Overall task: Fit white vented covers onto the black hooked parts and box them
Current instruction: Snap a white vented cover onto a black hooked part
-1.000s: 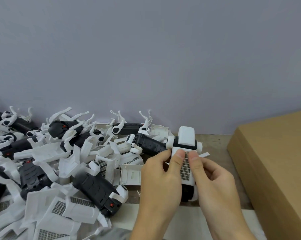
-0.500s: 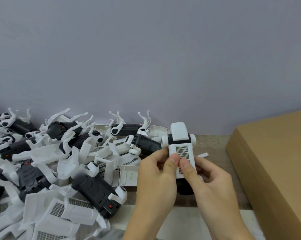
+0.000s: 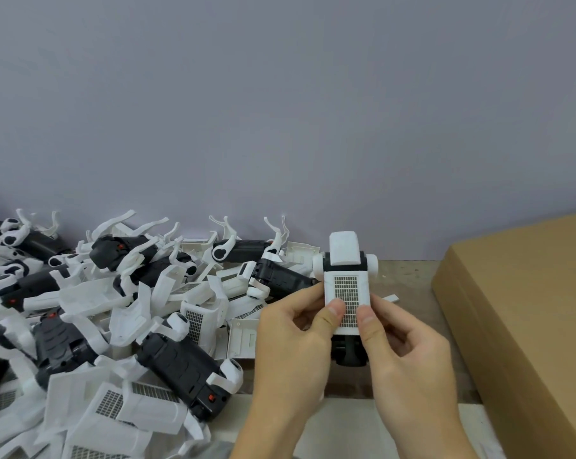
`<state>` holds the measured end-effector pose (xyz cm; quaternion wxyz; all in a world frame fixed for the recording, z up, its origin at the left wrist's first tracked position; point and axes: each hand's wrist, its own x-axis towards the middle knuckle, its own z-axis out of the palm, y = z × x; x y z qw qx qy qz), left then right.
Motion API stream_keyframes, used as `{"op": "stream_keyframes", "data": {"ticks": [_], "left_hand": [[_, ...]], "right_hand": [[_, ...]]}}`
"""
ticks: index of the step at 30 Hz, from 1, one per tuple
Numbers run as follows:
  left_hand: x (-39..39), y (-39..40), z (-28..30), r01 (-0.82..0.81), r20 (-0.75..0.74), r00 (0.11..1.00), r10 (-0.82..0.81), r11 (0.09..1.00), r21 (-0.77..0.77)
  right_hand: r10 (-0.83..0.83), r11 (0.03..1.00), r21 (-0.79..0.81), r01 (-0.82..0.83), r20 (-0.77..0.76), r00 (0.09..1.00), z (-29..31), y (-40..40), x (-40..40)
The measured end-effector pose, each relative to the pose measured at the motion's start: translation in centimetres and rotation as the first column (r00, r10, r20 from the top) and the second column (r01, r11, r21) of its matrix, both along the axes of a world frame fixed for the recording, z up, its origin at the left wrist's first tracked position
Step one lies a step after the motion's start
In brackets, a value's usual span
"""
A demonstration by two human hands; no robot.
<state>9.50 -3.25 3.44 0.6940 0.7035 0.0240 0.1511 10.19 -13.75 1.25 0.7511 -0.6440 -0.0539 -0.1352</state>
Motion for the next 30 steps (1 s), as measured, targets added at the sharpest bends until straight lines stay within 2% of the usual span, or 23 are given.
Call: {"op": "stream_keyframes", "data": {"ticks": [3, 6, 8, 10, 11, 13, 15, 17, 19, 21, 24, 26, 28, 30], "left_hand": [[0.0, 0.0, 0.1, -0.014, -0.008, 1.0, 0.014, 0.997, -0.074], [-0.1, -0.4, 0.0, 0.08, -0.023, 0.996, -0.084, 0.986, -0.147], [-0.2, -0.7, -0.1, 0.138, -0.04, 0.988, -0.151, 0.966, -0.218], [-0.2, -0.5, 0.0, 0.091, -0.081, 0.989, -0.122, 0.944, -0.317], [-0.1, -0.3, -0.1, 0.043, -0.1, 0.992, -0.083, 0.936, -0.348], [0.1, 0.2, -0.2, -0.041, -0.151, 0.988, -0.025, 0.906, -0.422], [0.1, 0.7, 0.0, -0.047, -0.183, 0.979, -0.093, 0.766, -0.642], [-0.1, 1.1, 0.3, -0.02, -0.155, 0.968, -0.199, 0.553, -0.833], [-0.4, 1.5, 0.6, 0.103, -0.039, 0.95, -0.31, 0.428, -0.898], [-0.5, 2.0, 0.5, 0.207, 0.053, 0.922, -0.384, 0.373, -0.904], [-0.6, 2.2, 0.3, 0.281, 0.111, 0.899, -0.423, 0.364, -0.888], [-0.5, 1.9, 0.4, 0.274, 0.103, 0.912, -0.398, 0.401, -0.874], [-0.4, 1.6, 0.5, 0.19, 0.044, 0.955, -0.294, 0.491, -0.85], [-0.1, 1.3, 0.8, 0.078, -0.015, 0.99, -0.137, 0.644, -0.761]], "right_hand": [[-0.127, 0.99, -0.06, 0.129, 0.041, 0.991, -0.3, 0.3, 0.0], [-0.268, 0.877, -0.318, 0.36, 0.3, 0.916, -0.2, 0.3, -0.1], [-0.196, 0.79, -0.446, 0.421, 0.467, 0.862, 0.2, 0.4, -0.4], [-0.05, 0.765, -0.522, 0.376, 0.535, 0.844, 0.4, 0.9, -0.9], [0.008, 0.762, -0.537, 0.362, 0.567, 0.824, 0.6, 1.2, -1.3], [0.015, 0.777, -0.471, 0.418, 0.678, 0.735, 0.9, 1.6, -1.9], [-0.083, 0.804, -0.335, 0.492, 0.756, 0.649, 1.3, 1.9, -2.7], [-0.226, 0.801, -0.222, 0.556, 0.748, 0.624, 1.8, 1.7, -3.1], [-0.316, 0.801, -0.177, 0.571, 0.685, 0.656, 1.9, 1.3, -2.8], [-0.34, 0.82, -0.172, 0.546, 0.622, 0.706, 1.6, 0.9, -2.1], [-0.332, 0.853, -0.158, 0.497, 0.57, 0.752, 0.9, 0.7, -1.5], [-0.324, 0.878, -0.136, 0.46, 0.54, 0.777, 0.7, 0.8, -1.4], [-0.342, 0.888, -0.108, 0.447, 0.494, 0.799, 0.6, 0.7, -1.2], [-0.383, 0.881, -0.089, 0.464, 0.442, 0.812, 0.4, 0.7, -1.0]]}}
